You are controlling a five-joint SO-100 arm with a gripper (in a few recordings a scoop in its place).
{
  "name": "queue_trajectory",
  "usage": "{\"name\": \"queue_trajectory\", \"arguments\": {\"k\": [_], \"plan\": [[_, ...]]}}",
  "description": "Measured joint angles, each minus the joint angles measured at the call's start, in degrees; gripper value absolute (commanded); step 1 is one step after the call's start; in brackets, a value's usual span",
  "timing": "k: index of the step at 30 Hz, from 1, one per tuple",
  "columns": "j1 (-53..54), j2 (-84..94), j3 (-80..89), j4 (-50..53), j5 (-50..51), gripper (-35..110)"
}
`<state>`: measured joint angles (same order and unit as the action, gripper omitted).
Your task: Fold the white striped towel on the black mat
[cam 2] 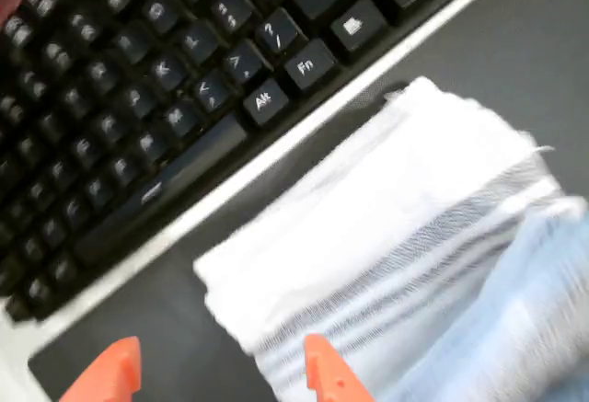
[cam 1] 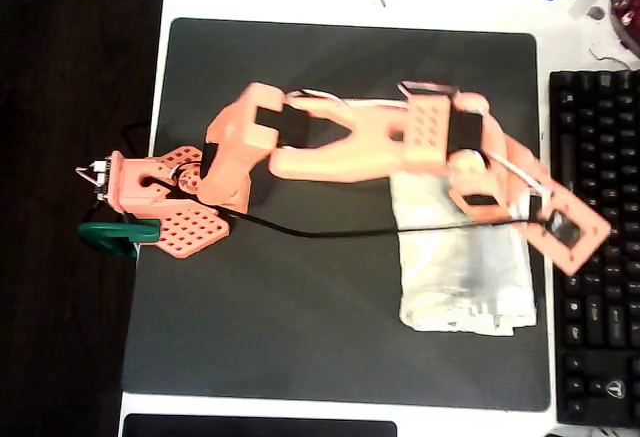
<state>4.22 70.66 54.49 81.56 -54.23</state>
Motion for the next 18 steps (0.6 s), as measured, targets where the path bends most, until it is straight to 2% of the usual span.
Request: {"name": "queue_trajectory", "arguments": {"k": [3,6,11,18], "plan": [[-1.8,4.0,-0.3,10.5,-3.1,1],[-2.7,6.8,0.3,17.9,-4.9,0],[-1.5,10.0,6.9,20.1,-5.4,0],[-1.6,15.6,17.4,18.0,-4.7,1]]}}
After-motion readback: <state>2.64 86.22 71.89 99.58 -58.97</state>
